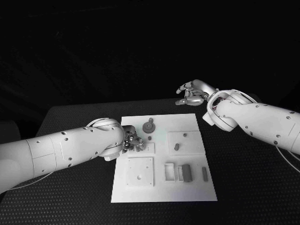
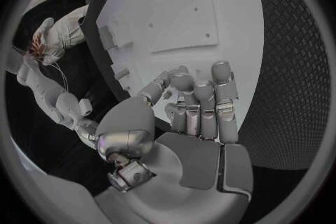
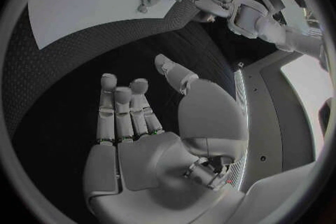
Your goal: Assemble the parts on the task board
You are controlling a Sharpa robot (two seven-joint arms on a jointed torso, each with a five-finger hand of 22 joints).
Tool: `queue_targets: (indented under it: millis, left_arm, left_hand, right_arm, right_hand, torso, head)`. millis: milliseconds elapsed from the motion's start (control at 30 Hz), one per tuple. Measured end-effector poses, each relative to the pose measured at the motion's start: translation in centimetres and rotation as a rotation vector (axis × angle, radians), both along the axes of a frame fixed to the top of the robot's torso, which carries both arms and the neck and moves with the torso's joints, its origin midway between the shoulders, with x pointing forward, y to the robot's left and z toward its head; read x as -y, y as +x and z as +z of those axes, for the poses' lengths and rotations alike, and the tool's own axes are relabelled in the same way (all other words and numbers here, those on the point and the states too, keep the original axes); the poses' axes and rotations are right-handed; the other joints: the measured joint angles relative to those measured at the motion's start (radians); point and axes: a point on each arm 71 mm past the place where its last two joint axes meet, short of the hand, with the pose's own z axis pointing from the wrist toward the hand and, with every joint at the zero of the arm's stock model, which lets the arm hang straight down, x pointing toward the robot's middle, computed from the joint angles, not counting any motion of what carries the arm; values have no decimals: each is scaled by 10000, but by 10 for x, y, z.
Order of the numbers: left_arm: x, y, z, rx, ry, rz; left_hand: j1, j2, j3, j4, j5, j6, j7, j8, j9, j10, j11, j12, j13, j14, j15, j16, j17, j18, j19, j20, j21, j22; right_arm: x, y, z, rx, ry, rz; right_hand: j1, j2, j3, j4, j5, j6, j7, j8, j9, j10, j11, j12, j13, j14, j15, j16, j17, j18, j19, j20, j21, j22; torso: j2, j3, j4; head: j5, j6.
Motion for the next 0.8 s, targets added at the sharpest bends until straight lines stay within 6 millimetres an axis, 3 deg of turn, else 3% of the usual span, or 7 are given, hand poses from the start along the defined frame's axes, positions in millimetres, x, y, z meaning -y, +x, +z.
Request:
queue_targets:
  millis: [300, 367, 433, 500, 567, 633, 800]
  left_arm:
    - [3, 1, 1, 8, 153, -181]
    - [3, 1, 1, 13, 161, -191]
    - [3, 1, 1, 9, 156, -191]
    - [3, 1, 0, -3, 134, -179]
    - [3, 0, -1, -37, 119, -164]
    - [3, 0, -2, -92, 98, -142]
    - [1, -1, -4, -184, 75, -70]
  left_hand:
    - [-1, -1, 6, 6, 179, 0, 0, 34, 442, 0, 0, 68, -49, 0, 0, 74, -79, -4, 0, 2, 41, -1]
    - [0, -1, 8, 8, -75, 0, 0, 35, 456, 0, 0, 114, -86, 0, 0, 110, -126, -4, 0, 3, 41, -1]
    - [0, -1, -32, 65, -663, 0, 0, 74, 516, 0, 1, 115, -135, 0, 0, 110, -194, -5, 0, 3, 41, -2]
    - [-22, -23, -144, 411, -898, 0, 0, 137, 717, 0, 1, 115, -160, -21, 21, 119, -232, -5, -1, 4, 41, -2]
    - [-210, -209, -226, 682, -916, 45, -41, 315, 854, -4, 5, 115, -172, -52, 52, 148, -260, -7, -3, 2, 41, -2]
    - [-521, -450, -375, 886, -894, 115, -60, 173, 733, -91, 27, 115, -181, -161, -58, 154, -289, -7, -58, -53, 40, -2]
    - [-1147, -827, -1061, 777, -880, 117, 95, -77, 566, -221, 30, 115, -181, -320, -143, 158, -347, -5, -99, -83, -6, -3]
  right_arm:
    - [-1, 0, 0, -5, -2, 12]
    - [-1, 0, 0, -5, -2, 13]
    - [-1, 0, 0, -5, -3, 12]
    - [0, 0, 0, -6, -4, 12]
    - [0, 0, 0, -7, -5, 10]
    - [0, 0, 0, -8, -7, 7]
    - [0, 0, 0, -11, -9, 9]
  right_hand:
    - [40, 39, -28, -27, 0, 0, 0, 0, -9, -32, 32, 40, -10, -39, -14, 0, -9, -4, 0, 0, 0, -1]
    - [40, 39, -27, -27, 0, 0, 0, 0, -9, -32, 32, 40, -11, -41, -14, 0, -9, -5, 0, 0, 0, -1]
    - [40, 40, -27, -27, 0, 0, 0, 0, -9, -32, 32, 40, -11, -44, -13, 0, -9, -6, 0, 0, 0, -1]
    - [40, 39, -27, -27, 0, 0, 0, 0, -9, -32, 32, 40, -21, -45, -13, 0, -14, -6, 0, 0, 0, -1]
    - [40, 39, -28, -27, 0, 0, 0, 0, -18, -33, 32, 40, -22, -45, -12, 0, -19, -6, 0, 0, 0, -2]
    - [40, 39, -27, -27, 0, -1, 0, 0, -18, -33, 32, 39, -25, -45, -12, 0, -19, -7, 0, 0, 0, -2]
    - [40, 39, -27, -27, 0, -1, 0, 0, -28, -33, 32, 39, -34, -45, -11, 0, -30, -7, -36, 36, 0, -3]
  torso:
    - [-3, -4, 11]
    - [-3, -10, 13]
    - [-2, -11, 13]
    - [-2, -16, 13]
    - [0, -18, 14]
    - [0, -21, 16]
    - [0, -23, 22]
  head:
    - [-9, 13]
    - [-9, 14]
    - [-16, 17]
    - [-21, 21]
    - [-22, 23]
    - [-24, 24]
    - [-27, 11]
